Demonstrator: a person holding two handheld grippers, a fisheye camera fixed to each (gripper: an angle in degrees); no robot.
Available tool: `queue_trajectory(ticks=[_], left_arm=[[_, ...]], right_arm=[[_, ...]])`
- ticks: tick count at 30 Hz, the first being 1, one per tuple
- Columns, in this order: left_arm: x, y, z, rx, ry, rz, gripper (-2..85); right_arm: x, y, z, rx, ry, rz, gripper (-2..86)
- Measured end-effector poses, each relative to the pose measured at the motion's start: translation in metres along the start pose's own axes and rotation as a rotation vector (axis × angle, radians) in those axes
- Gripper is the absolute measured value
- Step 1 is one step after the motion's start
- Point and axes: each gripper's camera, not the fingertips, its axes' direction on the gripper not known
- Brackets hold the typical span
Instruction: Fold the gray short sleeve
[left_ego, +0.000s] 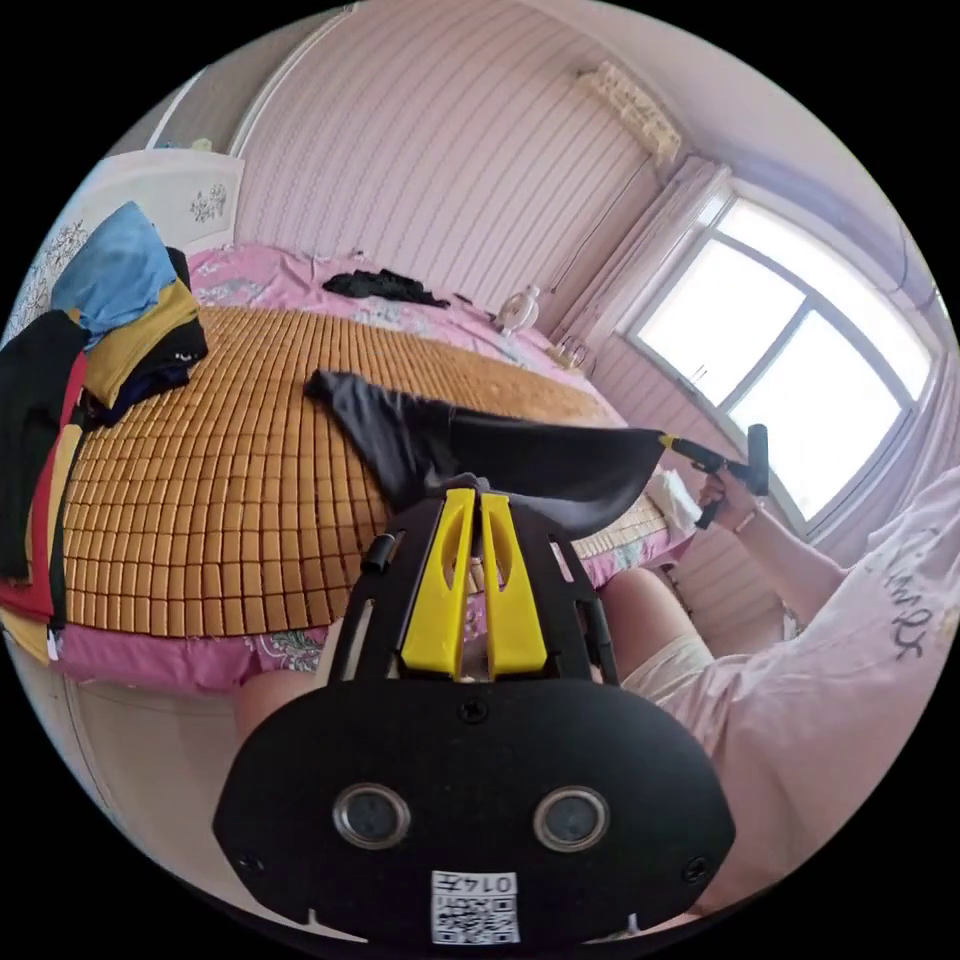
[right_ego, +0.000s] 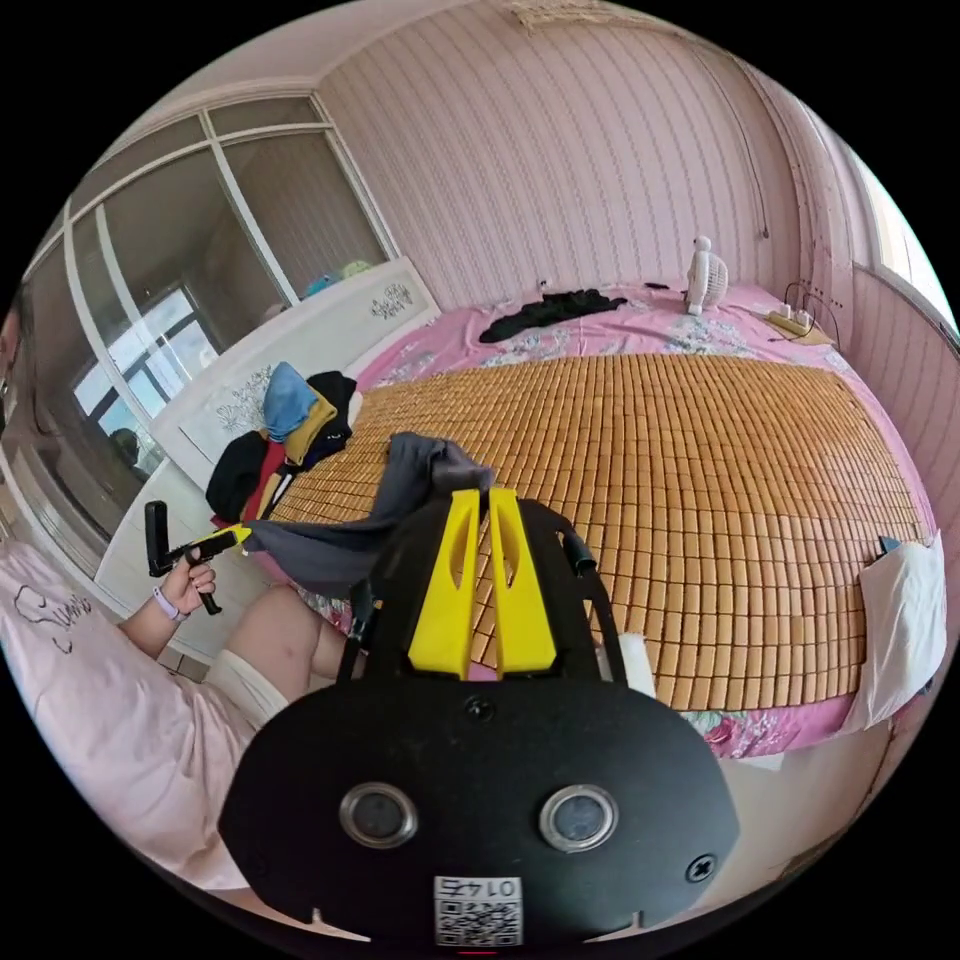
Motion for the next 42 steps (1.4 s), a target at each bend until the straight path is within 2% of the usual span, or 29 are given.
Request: queue_trajectory(ticks=[5, 11, 16, 20, 23, 26, 28, 31, 34, 36, 38, 40, 42], left_arm=[[0.046, -0.029, -0.153, 0.324, 0.056, 0.178, -1.0], [0.114, -0.048, -0.286, 0.573, -0.01, 0.407, -1.0], [0.158, -0.04, -0.369, 0.713, -0.009, 0.542, -1.0], [0.188, -0.032, -0.41, 0.772, -0.06, 0.63, -1.0], [0.183, -0.046, -0.404, 0.726, -0.138, 0.614, -1.0], [0.146, -0.079, -0.364, 0.589, -0.084, 0.494, -1.0], [0.114, -0.103, -0.323, 0.476, -0.053, 0.395, -1.0], [0.057, -0.142, -0.236, 0.276, -0.08, 0.241, -1.0], [0.022, -0.182, -0.169, 0.202, -0.157, 0.137, -1.0], [0.019, -0.21, -0.161, 0.266, -0.124, 0.102, -1.0], [0.028, -0.235, -0.167, 0.415, -0.053, 0.117, -1.0], [0.037, -0.241, -0.166, 0.479, -0.103, 0.164, -1.0], [0.035, -0.24, -0.153, 0.461, -0.164, 0.178, -1.0]], right_arm=[[-0.046, -0.03, -0.1, 0.215, 0.032, -0.151, 0.7], [-0.11, -0.06, -0.223, 0.516, 0.009, -0.319, 0.6], [-0.138, -0.05, -0.322, 0.746, -0.033, -0.355, 0.6], [-0.139, -0.05, -0.36, 0.813, -0.093, -0.378, 0.6], [-0.127, -0.066, -0.353, 0.747, -0.078, -0.373, 0.6], [-0.095, -0.1, -0.298, 0.535, -0.085, -0.3, 0.6], [-0.064, -0.132, -0.226, 0.312, -0.023, -0.239, 0.6], [-0.024, -0.167, -0.139, 0.166, 0.054, -0.149, 0.6], [0.009, -0.22, -0.096, 0.132, -0.008, -0.015, 0.6], [-0.001, -0.255, -0.101, 0.194, 0.083, -0.106, 0.6], [-0.012, -0.277, -0.115, 0.312, 0.132, -0.177, 0.6], [-0.015, -0.283, -0.127, 0.406, 0.111, -0.221, 0.7], [-0.009, -0.272, -0.119, 0.39, 0.121, -0.253, 0.7]])
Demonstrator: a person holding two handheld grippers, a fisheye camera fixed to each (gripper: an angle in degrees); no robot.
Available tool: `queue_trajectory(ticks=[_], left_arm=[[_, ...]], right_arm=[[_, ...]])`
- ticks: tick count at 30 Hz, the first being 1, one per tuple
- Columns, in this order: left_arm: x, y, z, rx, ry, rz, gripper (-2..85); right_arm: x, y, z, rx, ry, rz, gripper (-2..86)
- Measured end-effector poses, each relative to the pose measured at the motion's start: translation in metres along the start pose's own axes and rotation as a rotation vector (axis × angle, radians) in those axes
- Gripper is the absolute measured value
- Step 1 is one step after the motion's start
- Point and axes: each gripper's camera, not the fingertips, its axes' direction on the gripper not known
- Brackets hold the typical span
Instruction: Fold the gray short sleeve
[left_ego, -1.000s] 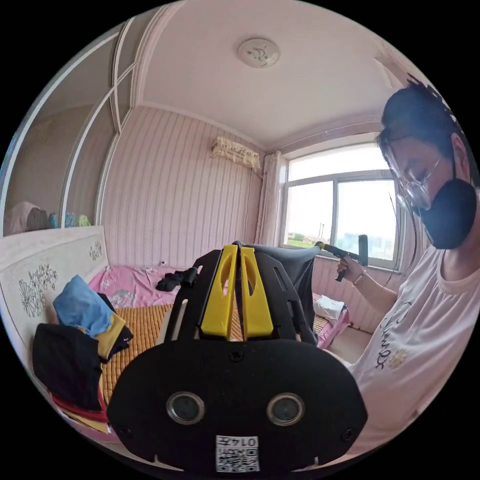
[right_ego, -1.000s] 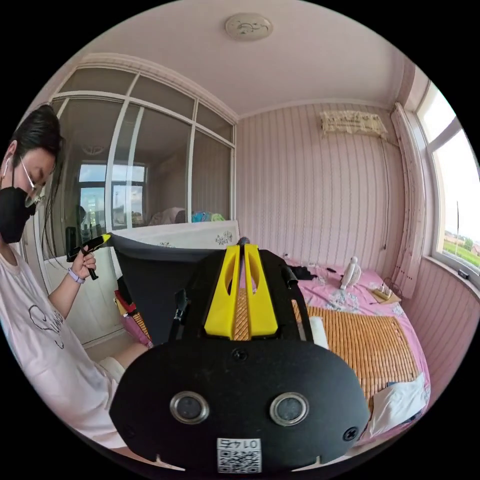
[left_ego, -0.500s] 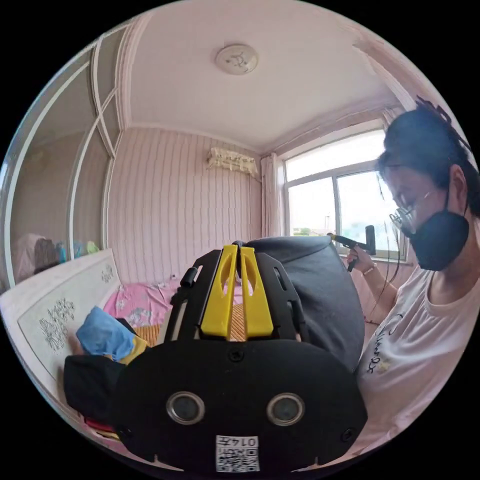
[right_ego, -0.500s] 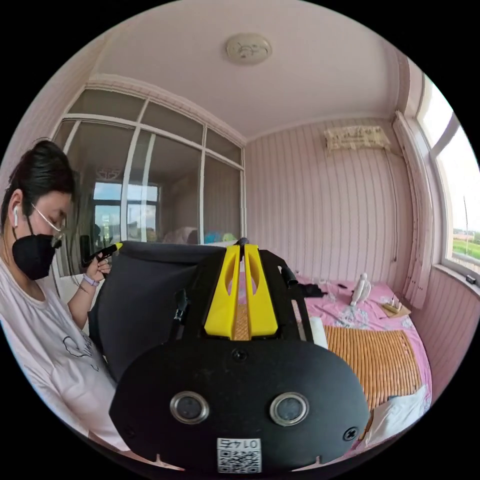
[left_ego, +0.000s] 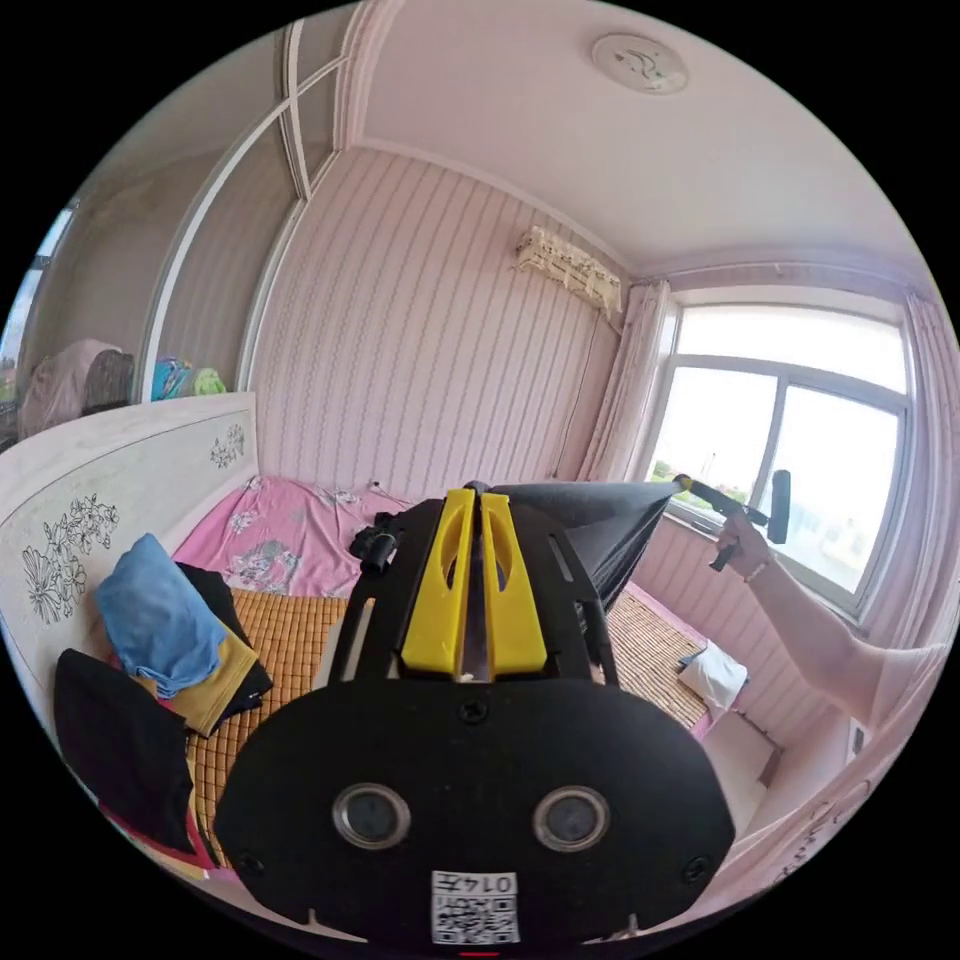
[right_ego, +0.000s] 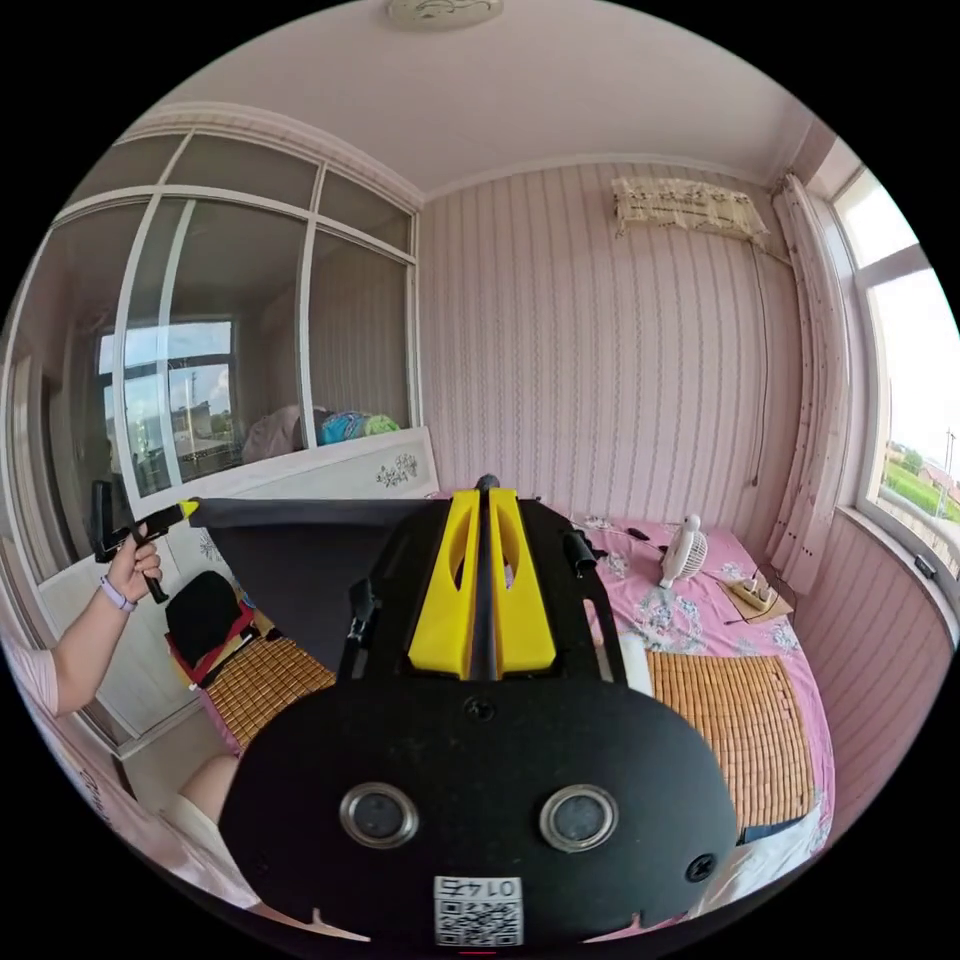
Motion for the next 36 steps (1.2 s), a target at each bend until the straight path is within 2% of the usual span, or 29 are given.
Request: queue_trajectory(ticks=[3, 5, 9, 10, 13, 17, 21, 25, 30, 36], left_arm=[[-0.019, 0.042, 0.039, -0.158, -0.005, -0.019, -1.0], [-0.043, 0.099, 0.076, -0.329, -0.017, -0.092, -1.0], [-0.075, 0.199, 0.126, -0.526, -0.011, -0.224, -1.0], [-0.084, 0.232, 0.141, -0.585, -0.013, -0.274, -1.0], [-0.102, 0.306, 0.171, -0.72, -0.013, -0.383, -1.0], [-0.11, 0.378, 0.186, -0.892, -0.048, -0.396, -1.0], [-0.111, 0.413, 0.181, -0.993, -0.013, -0.386, -1.0], [-0.1, 0.435, 0.172, -1.073, 0.006, -0.312, -1.0], [-0.092, 0.462, 0.161, -1.087, 0.068, -0.32, -0.9], [-0.093, 0.486, 0.141, -1.048, 0.071, -0.371, -1.0]], right_arm=[[0.006, 0.06, 0.021, -0.11, 0.039, -0.031, 0.7], [0.018, 0.109, 0.038, -0.205, 0.016, 0.027, 0.7], [0.044, 0.239, 0.082, -0.441, 0.023, 0.229, 0.7], [0.054, 0.274, 0.09, -0.488, 0.008, 0.34, 0.8], [0.071, 0.35, 0.097, -0.538, -0.035, 0.587, 0.8], [0.067, 0.414, 0.107, -0.717, -0.012, 0.601, 0.8], [0.058, 0.457, 0.107, -0.865, -0.035, 0.55, 0.8], [0.047, 0.473, 0.095, -0.923, -0.06, 0.487, 0.8], [0.033, 0.48, 0.078, -0.947, -0.085, 0.436, 1.1], [0.021, 0.499, 0.068, -1.001, 0.017, 0.366, 2.1]])
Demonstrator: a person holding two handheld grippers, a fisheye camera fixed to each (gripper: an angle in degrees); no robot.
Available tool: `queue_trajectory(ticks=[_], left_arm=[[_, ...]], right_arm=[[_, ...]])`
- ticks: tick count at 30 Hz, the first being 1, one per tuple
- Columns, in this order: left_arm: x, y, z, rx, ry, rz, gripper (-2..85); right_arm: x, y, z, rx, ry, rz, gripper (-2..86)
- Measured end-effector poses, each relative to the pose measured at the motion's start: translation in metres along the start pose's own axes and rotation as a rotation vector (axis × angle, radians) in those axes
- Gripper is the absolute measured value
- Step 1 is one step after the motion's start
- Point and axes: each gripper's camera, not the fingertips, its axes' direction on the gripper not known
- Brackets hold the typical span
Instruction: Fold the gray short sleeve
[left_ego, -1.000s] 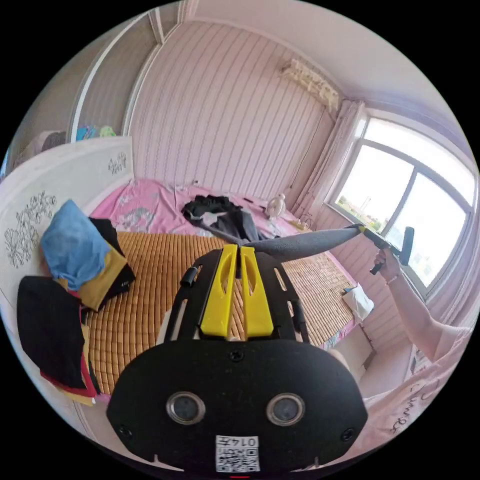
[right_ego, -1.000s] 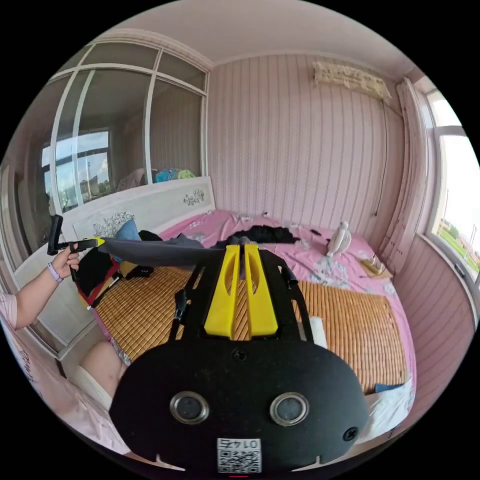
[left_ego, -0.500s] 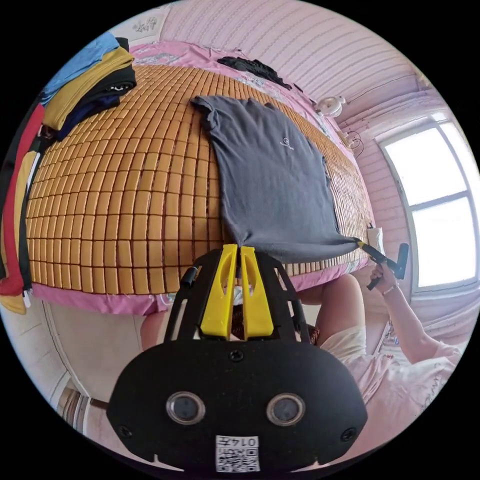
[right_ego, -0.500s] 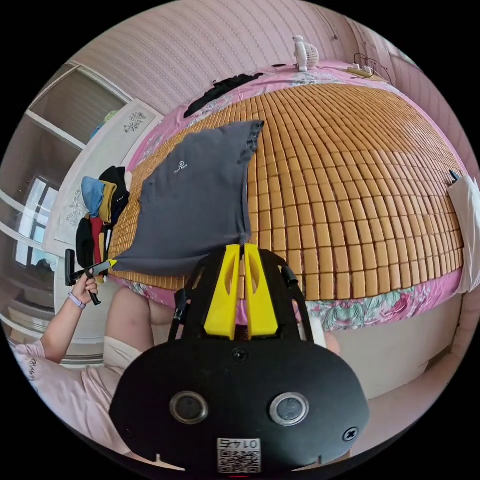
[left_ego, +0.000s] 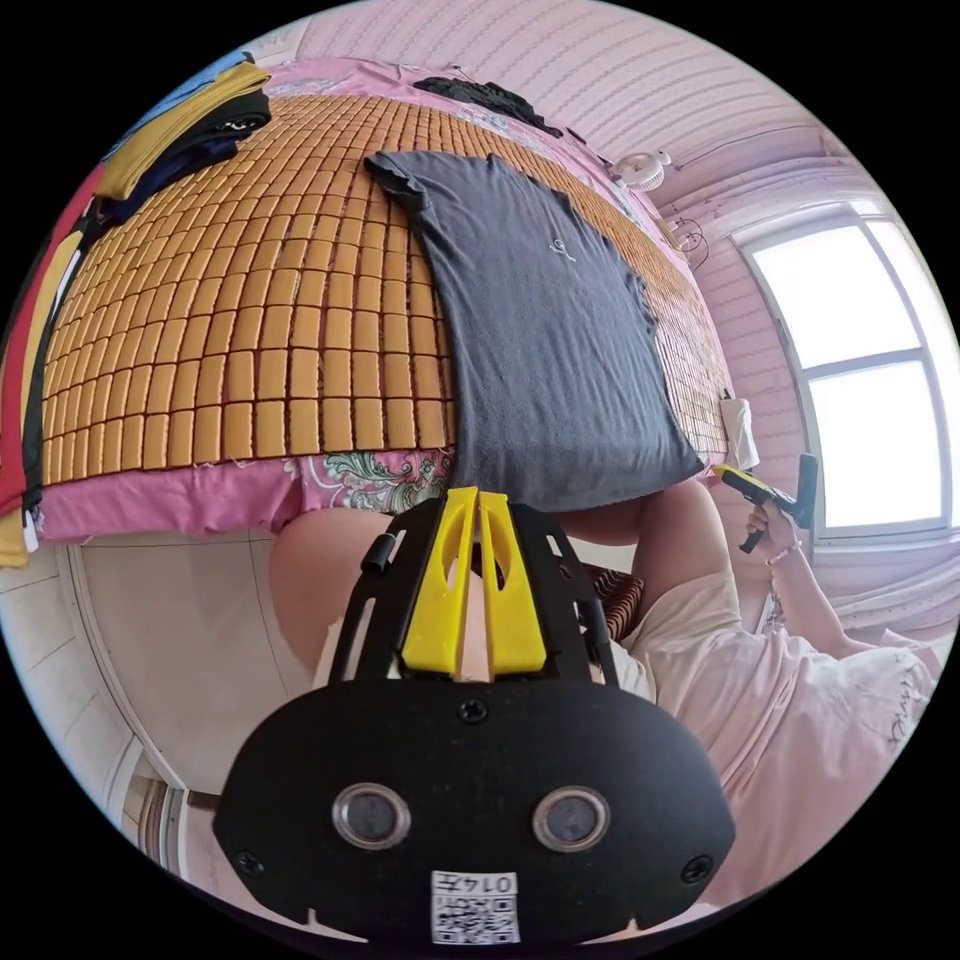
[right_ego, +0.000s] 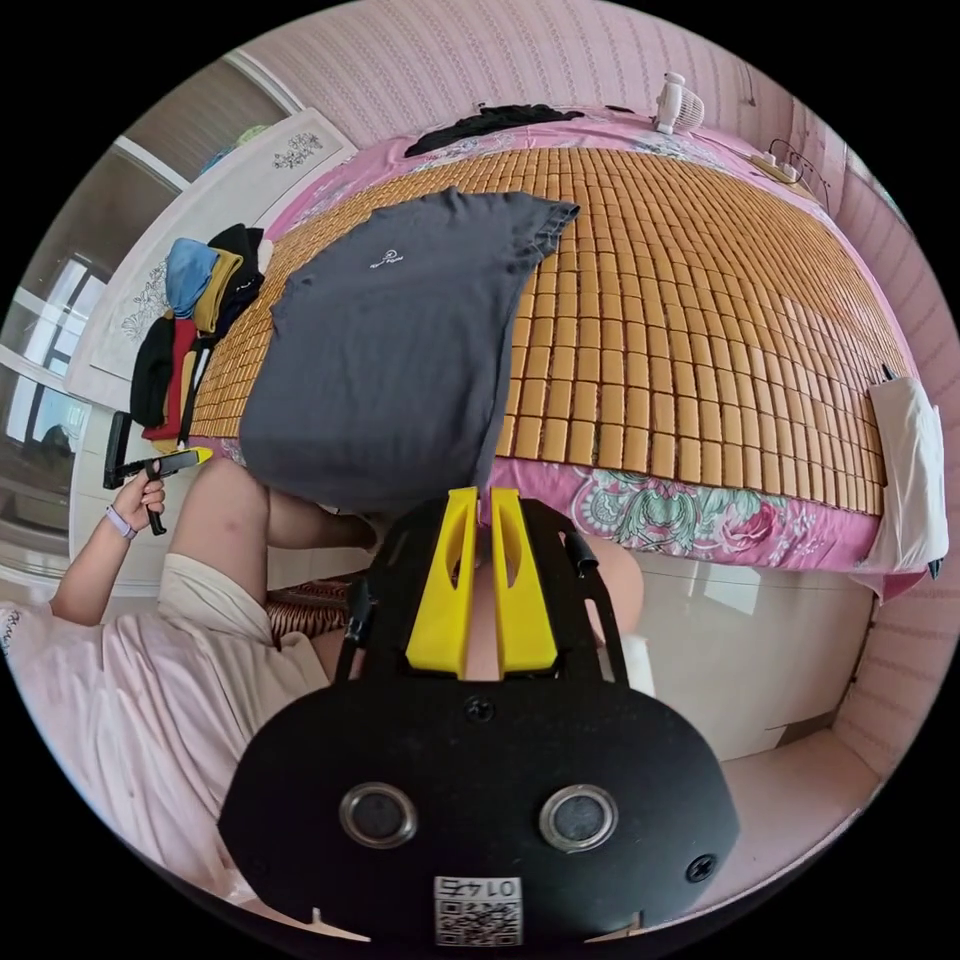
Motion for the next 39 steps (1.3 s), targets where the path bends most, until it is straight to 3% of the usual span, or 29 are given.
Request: queue_trajectory(ticks=[7, 13, 39], left_arm=[[0.008, 0.031, -0.004, 0.055, -0.021, 0.039, -1.0], [0.031, 0.063, -0.011, 0.158, -0.072, 0.113, -1.0], [0.053, 0.144, 0.003, 0.369, -0.137, 0.091, -0.9]], right_arm=[[-0.001, 0.013, 0.01, 0.052, 0.004, 0.055, 4.9], [-0.027, 0.02, 0.019, 0.085, 0.008, -0.033, 5.4], [-0.112, 0.042, 0.086, 0.214, -0.024, -0.067, 2.6]])
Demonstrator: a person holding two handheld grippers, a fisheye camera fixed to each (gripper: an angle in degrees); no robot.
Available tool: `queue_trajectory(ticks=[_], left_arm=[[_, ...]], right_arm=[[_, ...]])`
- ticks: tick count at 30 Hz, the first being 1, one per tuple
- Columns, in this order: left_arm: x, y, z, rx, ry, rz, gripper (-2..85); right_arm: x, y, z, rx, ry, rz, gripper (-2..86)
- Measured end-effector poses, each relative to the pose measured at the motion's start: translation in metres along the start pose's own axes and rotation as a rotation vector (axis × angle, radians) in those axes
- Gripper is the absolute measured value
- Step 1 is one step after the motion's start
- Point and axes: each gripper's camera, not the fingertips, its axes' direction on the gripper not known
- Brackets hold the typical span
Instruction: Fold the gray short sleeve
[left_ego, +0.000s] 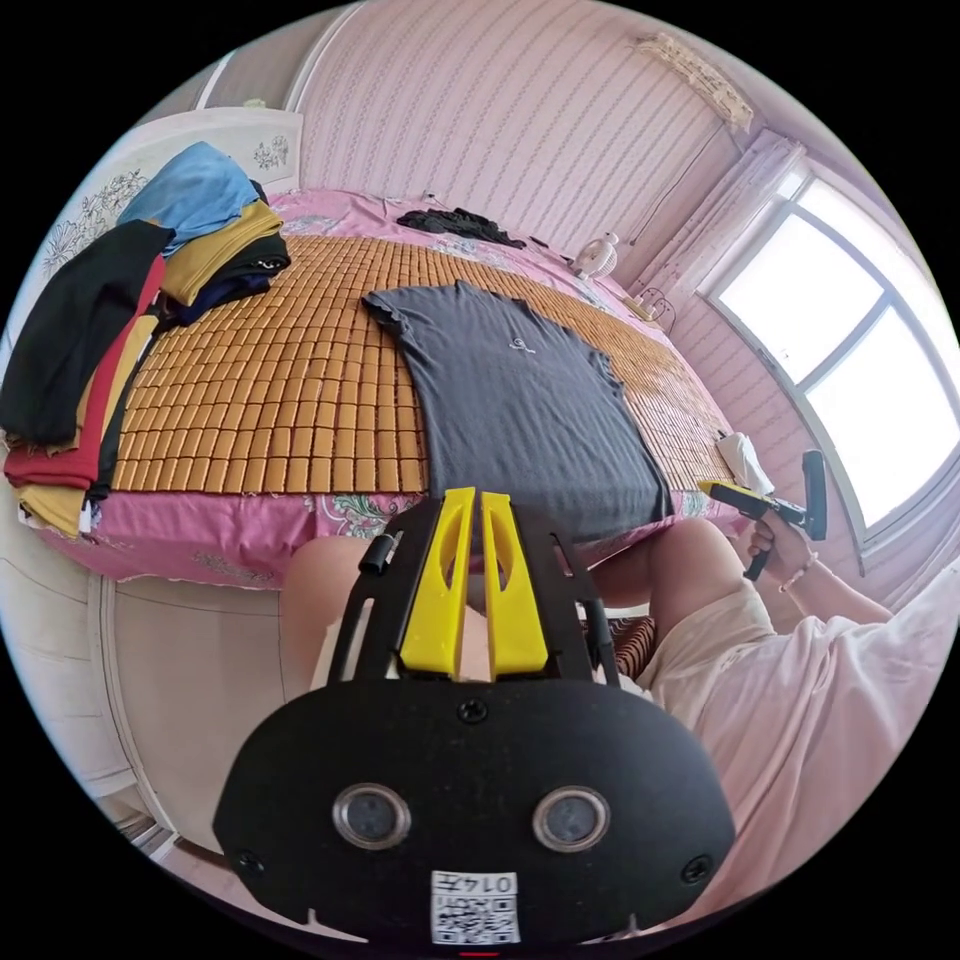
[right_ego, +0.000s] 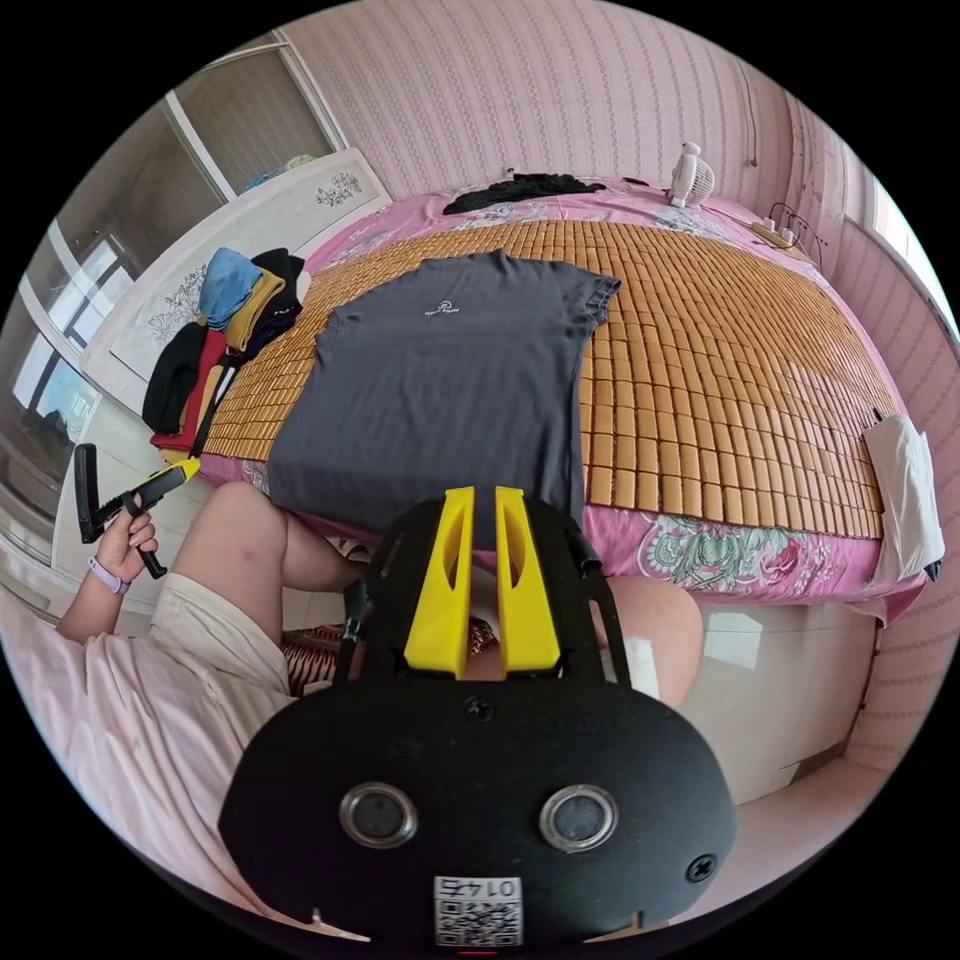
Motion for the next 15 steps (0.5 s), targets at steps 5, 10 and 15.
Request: queue_trajectory(ticks=[5, 10, 15], left_arm=[[-0.013, 0.008, 0.002, -0.004, -0.039, -0.03, -0.6], [-0.026, -0.002, 0.015, 0.001, -0.054, -0.039, -0.3], [-0.045, -0.033, 0.04, 0.044, -0.036, -0.039, 1.1]], right_arm=[[-0.018, -0.008, 0.023, -0.013, -0.037, -0.031, 2.0], [-0.048, -0.025, 0.06, -0.081, -0.055, -0.124, 1.2], [-0.087, -0.07, 0.095, -0.064, -0.045, -0.224, 1.5]])
